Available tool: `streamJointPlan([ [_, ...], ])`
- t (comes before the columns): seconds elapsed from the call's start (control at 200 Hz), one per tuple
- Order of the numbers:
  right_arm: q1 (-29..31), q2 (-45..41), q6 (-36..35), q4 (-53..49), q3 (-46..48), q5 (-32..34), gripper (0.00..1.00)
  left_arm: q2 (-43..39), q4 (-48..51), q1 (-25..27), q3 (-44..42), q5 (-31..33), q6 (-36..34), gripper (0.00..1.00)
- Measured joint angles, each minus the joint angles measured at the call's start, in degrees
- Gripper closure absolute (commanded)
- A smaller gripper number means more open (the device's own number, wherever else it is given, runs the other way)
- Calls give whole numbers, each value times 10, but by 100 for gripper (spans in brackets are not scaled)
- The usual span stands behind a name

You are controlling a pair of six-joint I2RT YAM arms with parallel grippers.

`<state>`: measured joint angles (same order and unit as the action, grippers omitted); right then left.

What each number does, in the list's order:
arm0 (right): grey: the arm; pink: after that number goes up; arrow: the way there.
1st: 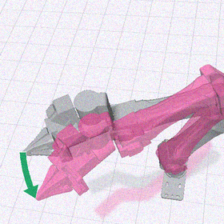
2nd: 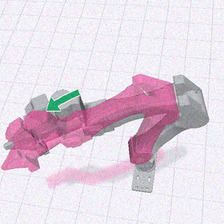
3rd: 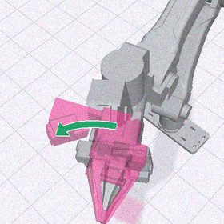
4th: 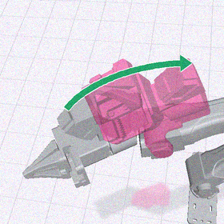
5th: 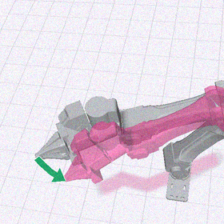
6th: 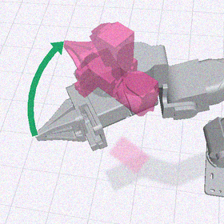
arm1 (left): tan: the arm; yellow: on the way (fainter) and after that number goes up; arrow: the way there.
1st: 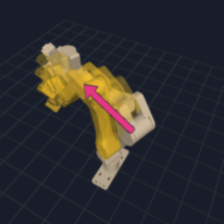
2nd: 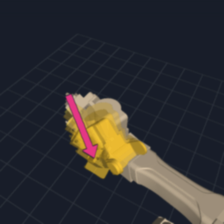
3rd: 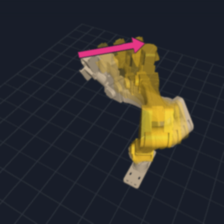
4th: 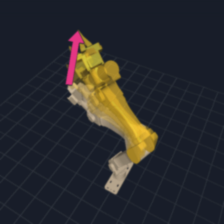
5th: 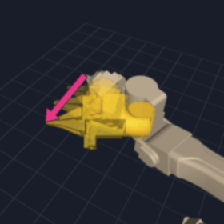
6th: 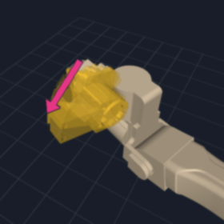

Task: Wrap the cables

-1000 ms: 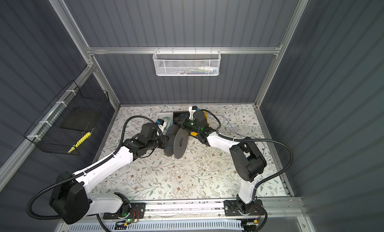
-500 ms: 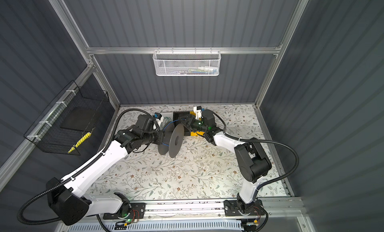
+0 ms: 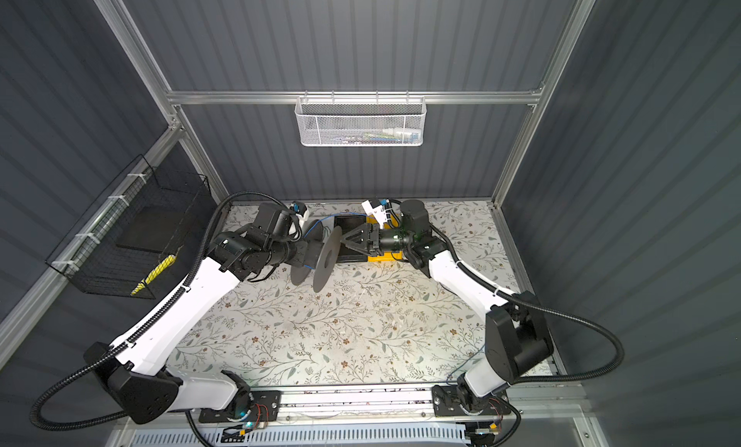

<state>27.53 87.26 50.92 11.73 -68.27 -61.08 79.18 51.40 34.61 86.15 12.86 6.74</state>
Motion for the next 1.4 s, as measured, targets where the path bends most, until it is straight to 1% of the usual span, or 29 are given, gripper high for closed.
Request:
streamJointPlan([
  [0.06, 0, -17, -14, -20, -13, -19, 40, 4, 8, 0, 2, 1, -2, 100],
  [0.115, 0, -30, -41, -51, -32, -32, 40, 6, 17, 0, 4, 0, -4, 100],
  [0.155, 0, -39, -71, -82, -51, -35, 39, 6, 24, 0, 6, -2, -6, 100],
  [0.22, 0, -56, -138, -153, -88, -22, 36, 7, 36, 0, 12, -9, -9, 100],
  [0.255, -1, -64, -181, -201, -113, -2, 35, 7, 43, 0, 16, -14, -10, 100],
  [0.335, -1, -85, -277, -288, -162, 74, 31, 7, 54, 0, 25, -27, -13, 100],
  [0.44, -1, -112, -385, -354, -180, 182, 30, 4, 62, 0, 31, -43, -17, 100],
  [0.53, -1, -100, -453, -399, -192, 255, 26, -3, 68, 0, 31, -56, -17, 100],
  [0.61, -1, -75, -491, -418, -185, 301, 24, -12, 74, 0, 35, -67, -17, 100],
  [0.755, -1, -49, -540, -438, -144, 356, 21, -21, 87, 0, 60, -84, -19, 100],
  [0.83, -1, -42, -563, -448, -141, 379, 21, -25, 91, 0, 68, -92, -19, 100],
  [0.945, -1, -33, -591, -457, -148, 415, 26, -28, 98, 0, 71, -102, -21, 100],
  [0.99, -1, -31, -595, -461, -150, 416, 27, -28, 102, 0, 71, -104, -21, 100],
  [1.055, -3, -36, -601, -464, -150, 401, 27, -28, 108, 0, 71, -104, -21, 100],
  [1.155, -4, -59, -602, -485, -157, 346, 27, -27, 119, 0, 78, -102, -21, 100],
  [1.241, -4, -75, -602, -520, -194, 288, 28, -26, 128, 0, 87, -99, -21, 100],
  [1.296, -4, -83, -602, -533, -216, 262, 28, -24, 130, 0, 92, -99, -21, 100],
  [1.396, -4, -104, -602, -538, -228, 253, 26, -21, 132, 0, 93, -100, -21, 100],
])
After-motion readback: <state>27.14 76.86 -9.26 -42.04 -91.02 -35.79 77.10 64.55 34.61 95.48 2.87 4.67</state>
